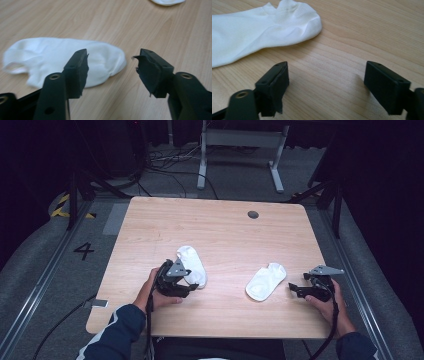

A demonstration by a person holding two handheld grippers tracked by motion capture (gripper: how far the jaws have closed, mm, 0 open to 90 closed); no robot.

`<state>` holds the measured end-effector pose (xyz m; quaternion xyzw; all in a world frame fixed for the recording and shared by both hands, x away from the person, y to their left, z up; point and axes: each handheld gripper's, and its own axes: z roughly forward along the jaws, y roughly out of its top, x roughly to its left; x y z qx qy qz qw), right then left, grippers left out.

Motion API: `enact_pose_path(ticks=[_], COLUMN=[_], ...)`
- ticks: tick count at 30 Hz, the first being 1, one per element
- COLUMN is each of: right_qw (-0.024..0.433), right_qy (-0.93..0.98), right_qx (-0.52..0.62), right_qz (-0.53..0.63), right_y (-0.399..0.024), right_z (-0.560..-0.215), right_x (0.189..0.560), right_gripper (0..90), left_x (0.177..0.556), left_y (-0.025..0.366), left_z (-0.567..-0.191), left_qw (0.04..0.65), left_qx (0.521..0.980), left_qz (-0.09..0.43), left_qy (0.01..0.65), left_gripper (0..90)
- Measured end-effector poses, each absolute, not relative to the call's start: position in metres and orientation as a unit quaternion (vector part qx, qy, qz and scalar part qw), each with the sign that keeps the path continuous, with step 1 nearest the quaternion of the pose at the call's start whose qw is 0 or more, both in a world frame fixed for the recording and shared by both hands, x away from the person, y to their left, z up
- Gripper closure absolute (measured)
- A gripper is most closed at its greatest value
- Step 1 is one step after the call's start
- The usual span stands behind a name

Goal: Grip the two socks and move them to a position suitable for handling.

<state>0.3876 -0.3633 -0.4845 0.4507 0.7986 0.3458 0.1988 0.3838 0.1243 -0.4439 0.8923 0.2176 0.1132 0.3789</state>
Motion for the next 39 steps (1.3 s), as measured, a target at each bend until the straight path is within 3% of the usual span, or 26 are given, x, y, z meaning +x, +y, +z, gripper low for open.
enact_pose_path(ticks=[11,19,23,28,39], right_qw=[0.180,0.162,0.156,0.144,0.130], right_qy=[0.805,0.823,0.828,0.836,0.866], right_qx=[0.409,0.384,0.387,0.385,0.323], right_qz=[0.390,0.387,0.373,0.365,0.359], right_y=[-0.335,-0.305,-0.297,-0.287,-0.261], right_z=[-0.468,-0.468,-0.471,-0.476,-0.477], right_x=[0.381,0.394,0.400,0.410,0.410], right_gripper=[25.6,35.1,37.9,39.6,36.3], left_x=[0.404,0.405,0.402,0.394,0.377], left_y=[0.104,0.104,0.105,0.102,0.107], left_z=[-0.465,-0.470,-0.469,-0.469,-0.464], left_qw=[0.354,0.343,0.341,0.340,0.316], left_qx=[0.908,0.916,0.919,0.926,0.940], left_qz=[0.070,0.051,0.041,0.025,0.004], left_qy=[0.212,0.202,0.193,0.160,0.128], left_gripper=[42.3,67.6,72.1,75.2,73.2])
